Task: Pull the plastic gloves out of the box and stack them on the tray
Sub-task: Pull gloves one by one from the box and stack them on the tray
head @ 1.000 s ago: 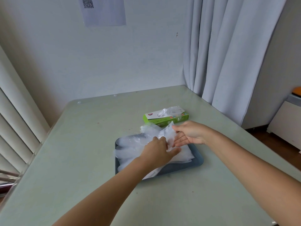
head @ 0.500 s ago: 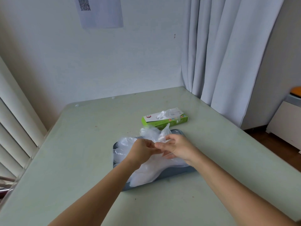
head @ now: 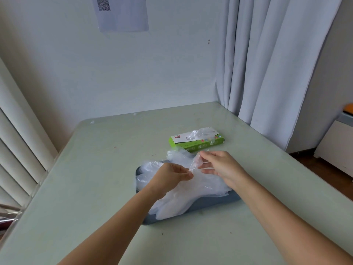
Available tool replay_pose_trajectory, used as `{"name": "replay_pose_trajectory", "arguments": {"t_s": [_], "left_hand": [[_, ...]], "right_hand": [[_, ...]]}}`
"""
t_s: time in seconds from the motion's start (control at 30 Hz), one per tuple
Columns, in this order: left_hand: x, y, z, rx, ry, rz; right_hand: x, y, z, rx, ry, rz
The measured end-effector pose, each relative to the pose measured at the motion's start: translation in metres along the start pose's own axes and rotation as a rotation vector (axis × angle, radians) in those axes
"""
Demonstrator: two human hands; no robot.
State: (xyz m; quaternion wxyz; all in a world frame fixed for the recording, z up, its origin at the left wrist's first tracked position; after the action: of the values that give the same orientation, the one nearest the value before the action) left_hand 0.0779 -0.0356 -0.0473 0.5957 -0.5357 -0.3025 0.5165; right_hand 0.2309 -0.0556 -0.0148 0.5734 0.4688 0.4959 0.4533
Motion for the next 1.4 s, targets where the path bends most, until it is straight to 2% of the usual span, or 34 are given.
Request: {"name": "replay_pose_trajectory", "arguments": {"t_s": [0.07,0.13,0.23,0.33,0.47,0.6,0.73,0.8,0.87,0.97,1.03,1.1,1.27,1.33,1.4], "left_hand": [[0.0,-0.001,-0.002,0.006,0.045,-0.022],[-0.001,-0.006,-0.004,0.01,0.089,-0.049],[-0.003,-0.015,-0.011,0.011,0.18,-0.11],[-0.006,-0.017,-0.01,-0.026,0.194,-0.109],[-0.004,-0.013,-0.002,-0.208,0.154,-0.056],[-0.002,-0.01,0.002,-0.239,0.107,-0.074],[0.0,-0.003,0.012,-0.29,0.037,-0.026],[0.0,-0.002,0.013,-0.312,0.029,-0.01],[-0.001,-0.002,0.015,-0.317,0.01,0.014],[0.0,-0.001,0.021,-0.328,-0.03,0.036],[-0.001,-0.004,0.033,-0.383,-0.099,0.028],[-0.002,-0.01,0.058,-0.52,-0.207,0.012],[-0.021,-0.022,0.145,-0.722,-0.526,-0.133],[-0.035,-0.032,0.177,-0.595,-0.7,-0.194],[-0.047,-0.048,0.197,-0.481,-0.821,-0.291]], "right_hand": [[0.0,0.004,-0.004,-0.113,0.067,0.064],[-0.003,0.006,-0.012,-0.331,0.131,0.165],[-0.005,0.01,-0.021,-0.546,0.105,0.324],[-0.007,0.014,-0.023,-0.544,0.046,0.387],[-0.012,0.015,-0.024,-0.54,-0.014,0.421],[-0.01,0.009,-0.009,-0.515,-0.105,0.408],[-0.006,-0.006,0.013,-0.599,-0.153,0.304],[-0.006,-0.011,0.018,-0.67,-0.152,0.28],[-0.012,-0.005,0.015,-0.718,-0.144,0.365],[-0.025,-0.001,-0.014,-0.871,0.081,0.533],[-0.032,-0.013,-0.029,-1.065,0.264,0.52],[-0.035,-0.023,-0.029,-1.201,0.355,0.475],[-0.03,-0.023,-0.023,-1.181,0.43,0.397],[-0.019,-0.018,-0.025,-1.155,0.369,0.42],[-0.008,-0.005,-0.026,-1.145,0.172,0.512]]}}
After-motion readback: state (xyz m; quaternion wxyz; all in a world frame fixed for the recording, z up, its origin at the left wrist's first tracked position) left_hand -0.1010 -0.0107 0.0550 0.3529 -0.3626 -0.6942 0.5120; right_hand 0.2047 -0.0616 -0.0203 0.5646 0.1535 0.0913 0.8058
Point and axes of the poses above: each hand's wrist, its own x-axis towards the middle knuckle, its own z-axis out of the back of the hand, y = z × x, the point moved 8 cm from there along x, towards the middle knuckle, and after that the axes turned 4 degrees about -x, right-handed, at the moved point
